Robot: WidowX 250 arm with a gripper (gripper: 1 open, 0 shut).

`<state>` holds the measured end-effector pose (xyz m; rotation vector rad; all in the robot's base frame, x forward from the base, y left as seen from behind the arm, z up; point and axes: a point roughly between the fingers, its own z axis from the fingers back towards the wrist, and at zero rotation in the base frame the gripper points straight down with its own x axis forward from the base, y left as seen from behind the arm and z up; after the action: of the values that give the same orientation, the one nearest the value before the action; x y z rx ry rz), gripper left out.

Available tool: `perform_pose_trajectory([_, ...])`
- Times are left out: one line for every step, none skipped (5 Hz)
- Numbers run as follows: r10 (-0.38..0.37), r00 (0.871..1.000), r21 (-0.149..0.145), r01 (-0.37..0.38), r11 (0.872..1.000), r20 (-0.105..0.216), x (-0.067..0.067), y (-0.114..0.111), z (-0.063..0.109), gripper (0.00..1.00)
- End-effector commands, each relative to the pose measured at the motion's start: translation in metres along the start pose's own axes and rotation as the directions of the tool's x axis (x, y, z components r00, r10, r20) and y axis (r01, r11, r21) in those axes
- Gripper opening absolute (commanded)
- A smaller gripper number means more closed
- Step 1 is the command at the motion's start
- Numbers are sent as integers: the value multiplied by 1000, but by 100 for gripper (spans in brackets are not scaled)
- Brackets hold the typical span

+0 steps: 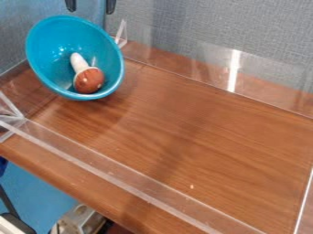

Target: Put the mushroom in the blue bowl

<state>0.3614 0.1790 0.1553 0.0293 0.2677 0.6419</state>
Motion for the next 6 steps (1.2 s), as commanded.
perform_pose_trajectory([-17, 990, -25, 20, 999, 142, -28, 5, 56, 100])
perform_pose_trajectory([-22, 991, -23, 25, 999, 135, -29, 1, 46, 100])
perform_pose_trajectory([-43, 991, -16, 46, 999, 129, -22, -12, 35, 100])
perform_pose_trajectory([-74, 989, -10, 76, 997, 127, -18, -22, 27, 100])
perform_pose_trajectory([-99, 987, -3, 100, 995, 123, -12, -28, 17, 100])
perform_pose_trajectory([-154, 980, 11, 154, 988, 123, -7, -30, 6, 100])
